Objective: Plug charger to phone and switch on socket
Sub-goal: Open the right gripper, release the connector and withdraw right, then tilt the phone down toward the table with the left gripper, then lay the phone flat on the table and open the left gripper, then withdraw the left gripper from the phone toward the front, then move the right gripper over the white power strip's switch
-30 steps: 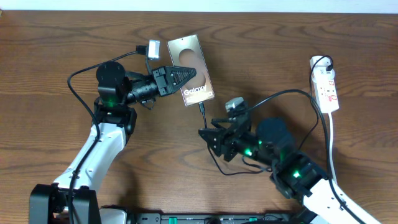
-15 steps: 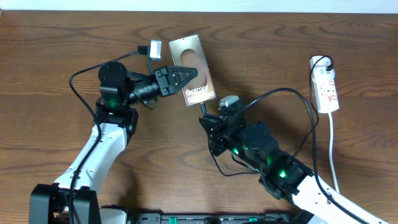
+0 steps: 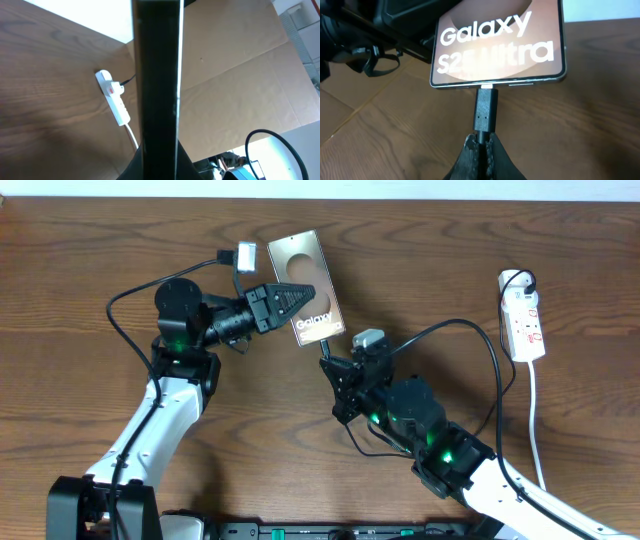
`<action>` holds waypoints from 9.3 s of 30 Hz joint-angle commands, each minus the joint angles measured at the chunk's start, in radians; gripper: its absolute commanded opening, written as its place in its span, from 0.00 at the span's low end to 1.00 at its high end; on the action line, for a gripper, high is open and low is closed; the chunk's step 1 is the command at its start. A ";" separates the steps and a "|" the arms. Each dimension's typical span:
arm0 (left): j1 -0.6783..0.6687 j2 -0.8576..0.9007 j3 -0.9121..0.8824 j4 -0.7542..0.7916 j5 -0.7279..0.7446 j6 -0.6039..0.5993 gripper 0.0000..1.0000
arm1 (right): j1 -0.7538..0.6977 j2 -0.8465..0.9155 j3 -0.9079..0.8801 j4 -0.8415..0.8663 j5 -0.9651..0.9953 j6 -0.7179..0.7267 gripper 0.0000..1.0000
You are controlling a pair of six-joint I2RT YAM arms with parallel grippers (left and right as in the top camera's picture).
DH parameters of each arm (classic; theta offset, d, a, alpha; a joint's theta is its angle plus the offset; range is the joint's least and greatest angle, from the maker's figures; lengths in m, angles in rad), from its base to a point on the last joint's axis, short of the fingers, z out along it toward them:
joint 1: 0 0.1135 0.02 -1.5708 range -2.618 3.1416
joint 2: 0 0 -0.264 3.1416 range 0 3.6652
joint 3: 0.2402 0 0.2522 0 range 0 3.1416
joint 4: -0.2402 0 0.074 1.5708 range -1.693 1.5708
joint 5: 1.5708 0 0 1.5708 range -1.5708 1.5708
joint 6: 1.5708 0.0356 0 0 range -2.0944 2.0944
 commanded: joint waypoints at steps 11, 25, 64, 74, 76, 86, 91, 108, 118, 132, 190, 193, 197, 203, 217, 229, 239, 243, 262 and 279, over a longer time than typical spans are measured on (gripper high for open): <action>-0.055 -0.010 0.012 -0.002 0.098 0.043 0.07 | -0.014 -0.017 0.047 0.082 0.021 -0.029 0.01; -0.055 -0.010 0.012 -0.002 0.115 0.043 0.07 | -0.037 -0.018 0.060 0.049 -0.008 -0.015 0.26; -0.093 0.419 0.013 -0.365 -0.017 0.467 0.11 | -0.038 -0.718 0.060 -0.874 0.077 -0.010 0.90; -0.093 0.429 0.012 -0.474 -0.124 0.523 0.12 | -0.038 -0.718 0.060 -0.896 0.076 -0.010 0.91; -0.093 0.429 0.012 -0.480 -0.126 0.535 0.12 | -0.037 -0.718 0.060 -0.911 0.076 0.003 0.91; -0.100 0.455 0.012 -0.479 -0.125 0.538 0.13 | -0.037 -0.718 0.060 -0.977 0.076 0.023 0.92; -0.114 0.506 0.012 -0.472 -0.127 0.555 0.13 | -0.037 -0.718 0.060 -1.020 0.083 0.023 0.97; -0.113 0.592 0.012 -0.496 -0.180 0.551 0.26 | -0.037 -0.717 0.059 -1.182 0.109 0.023 0.99; -0.111 0.591 0.013 -0.495 -0.186 0.509 0.50 | -0.037 -0.717 0.058 -1.238 0.098 0.066 0.99; -0.103 0.571 0.013 -0.550 -0.241 0.484 0.62 | -0.037 -0.717 0.058 -1.282 0.095 0.114 0.99; -0.140 0.563 0.214 -1.133 -0.860 0.599 0.83 | -0.037 -0.717 -0.047 -1.262 0.106 0.222 0.99; -0.140 0.563 0.214 -1.134 -0.866 0.616 0.83 | -0.037 -0.717 -0.069 -1.216 0.105 0.250 0.99; -0.140 0.563 0.229 -1.133 -0.869 0.616 0.83 | -0.037 -0.717 -0.081 -1.164 0.101 0.296 0.99; -0.140 0.516 0.332 -1.234 -0.870 0.660 0.83 | -0.038 -0.717 -0.081 -1.140 0.102 0.319 0.99; -0.145 -0.281 0.485 -1.624 -1.094 0.665 0.83 | -0.042 -0.717 -0.081 -1.139 0.408 0.361 0.11; -0.154 -0.985 0.279 -1.720 -1.168 0.613 0.83 | -0.266 -0.683 0.125 -1.190 0.533 0.431 0.01; -0.154 -1.083 0.223 -1.816 -1.168 0.596 0.84 | -0.690 -0.332 0.555 -1.359 0.506 0.319 0.01; -0.154 -1.084 0.223 -1.843 -1.153 0.596 0.84 | -0.869 -0.118 0.752 -1.436 0.351 0.276 0.01; -0.154 -1.084 0.223 -1.842 -1.153 0.596 0.85 | -1.152 0.610 1.042 -1.390 -0.055 0.230 0.01; -0.154 -1.084 0.223 -1.842 -1.153 0.596 0.85 | -1.197 0.893 1.096 -1.204 -0.119 0.228 0.01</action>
